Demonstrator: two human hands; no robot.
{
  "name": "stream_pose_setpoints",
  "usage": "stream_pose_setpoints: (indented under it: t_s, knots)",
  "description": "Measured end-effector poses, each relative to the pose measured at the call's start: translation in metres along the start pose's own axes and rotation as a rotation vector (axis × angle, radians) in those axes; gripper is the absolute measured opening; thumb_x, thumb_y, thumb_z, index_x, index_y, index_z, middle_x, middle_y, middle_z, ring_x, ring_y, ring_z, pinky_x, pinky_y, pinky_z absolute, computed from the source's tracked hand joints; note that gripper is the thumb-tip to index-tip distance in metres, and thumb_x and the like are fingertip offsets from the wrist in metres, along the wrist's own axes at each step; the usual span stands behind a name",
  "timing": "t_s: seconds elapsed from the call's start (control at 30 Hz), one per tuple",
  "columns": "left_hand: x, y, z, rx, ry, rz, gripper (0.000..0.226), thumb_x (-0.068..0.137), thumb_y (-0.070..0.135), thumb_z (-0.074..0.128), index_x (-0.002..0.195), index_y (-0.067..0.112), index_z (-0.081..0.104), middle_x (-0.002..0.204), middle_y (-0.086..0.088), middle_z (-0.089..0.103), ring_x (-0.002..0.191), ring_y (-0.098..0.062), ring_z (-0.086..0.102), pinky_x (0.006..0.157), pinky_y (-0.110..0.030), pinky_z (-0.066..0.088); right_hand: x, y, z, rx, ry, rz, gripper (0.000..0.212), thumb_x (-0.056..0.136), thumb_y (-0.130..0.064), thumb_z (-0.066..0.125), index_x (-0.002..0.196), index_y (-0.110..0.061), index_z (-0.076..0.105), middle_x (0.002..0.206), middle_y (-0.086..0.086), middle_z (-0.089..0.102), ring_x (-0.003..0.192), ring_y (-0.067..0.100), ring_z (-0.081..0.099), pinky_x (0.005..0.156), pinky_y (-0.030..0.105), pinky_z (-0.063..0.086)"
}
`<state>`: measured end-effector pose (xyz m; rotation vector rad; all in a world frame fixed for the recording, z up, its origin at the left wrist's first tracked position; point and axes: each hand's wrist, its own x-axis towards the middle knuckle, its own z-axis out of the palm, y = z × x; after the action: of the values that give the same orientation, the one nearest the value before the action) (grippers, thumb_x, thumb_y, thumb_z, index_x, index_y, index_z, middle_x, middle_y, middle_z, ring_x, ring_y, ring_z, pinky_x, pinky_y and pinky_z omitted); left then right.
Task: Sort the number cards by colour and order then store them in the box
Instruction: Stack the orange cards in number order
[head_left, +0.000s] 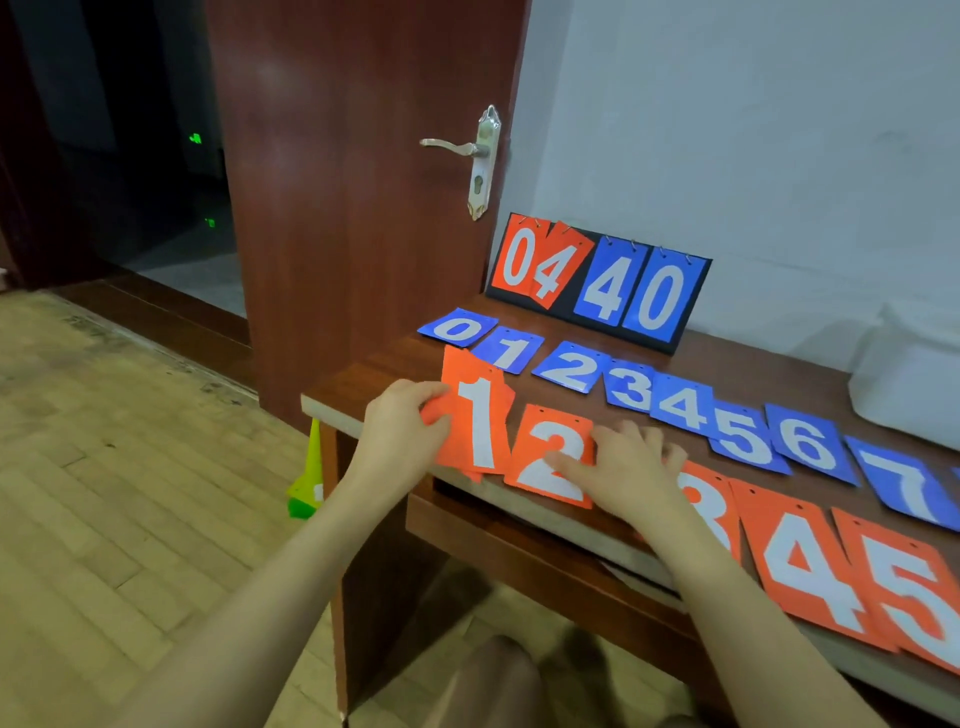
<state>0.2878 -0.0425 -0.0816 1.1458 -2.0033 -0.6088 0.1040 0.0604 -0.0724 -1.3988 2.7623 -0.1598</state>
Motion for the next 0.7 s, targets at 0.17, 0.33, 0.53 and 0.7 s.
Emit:
stream_pose_setpoints:
  t_s: [0.17, 0.33, 0.53, 0.7]
  knots:
    - [0.010, 0.011, 0.013, 0.114, -0.140, -0.022, 0.046, 0.089, 0.018, 0.054, 0.134, 0.015, 0.047, 0.127, -0.007, 0.050, 0.116, -0.021, 0.048, 0.094, -0.029, 0.042, 0.005, 0.002, -0.006, 0.011, -0.051, 0.030, 0.084, 0.077, -0.075, 0.045, 0.135, -0.015, 0.044, 0.152, 0.011, 0.021, 0.141, 0.033, 0.013, 0.112, 0.051, 0.011]
    - [0.007, 0.012, 0.021, 0.082, -0.186, -0.013, 0.046, 0.089, 0.020, 0.056, 0.134, 0.017, 0.047, 0.127, -0.006, 0.051, 0.115, -0.021, 0.050, 0.095, -0.032, 0.046, 0.008, -0.001, 0.000, 0.074, -0.133, -0.067, 0.075, 0.082, -0.071, 0.041, 0.143, -0.029, 0.032, 0.156, 0.006, 0.017, 0.142, 0.030, 0.010, 0.113, 0.053, 0.007]
    - [0.005, 0.017, 0.021, -0.067, -0.164, 0.029, 0.049, 0.091, 0.026, 0.055, 0.138, 0.019, 0.041, 0.132, 0.000, 0.048, 0.120, -0.016, 0.048, 0.094, -0.030, 0.046, 0.014, -0.011, 0.002, 0.095, -0.074, -0.150, 0.064, 0.086, -0.067, 0.039, 0.143, -0.039, 0.028, 0.153, 0.001, 0.027, 0.142, 0.026, 0.015, 0.113, 0.052, 0.003]
    - [0.000, 0.023, 0.025, -0.241, -0.118, 0.071, 0.053, 0.087, 0.025, 0.061, 0.137, 0.023, 0.043, 0.132, 0.003, 0.049, 0.115, -0.010, 0.051, 0.087, -0.027, 0.053, 0.014, -0.015, 0.007, 0.389, 0.091, -0.133, 0.062, 0.089, -0.059, 0.043, 0.143, -0.036, 0.026, 0.145, -0.003, 0.039, 0.135, 0.023, 0.032, 0.112, 0.047, 0.014]
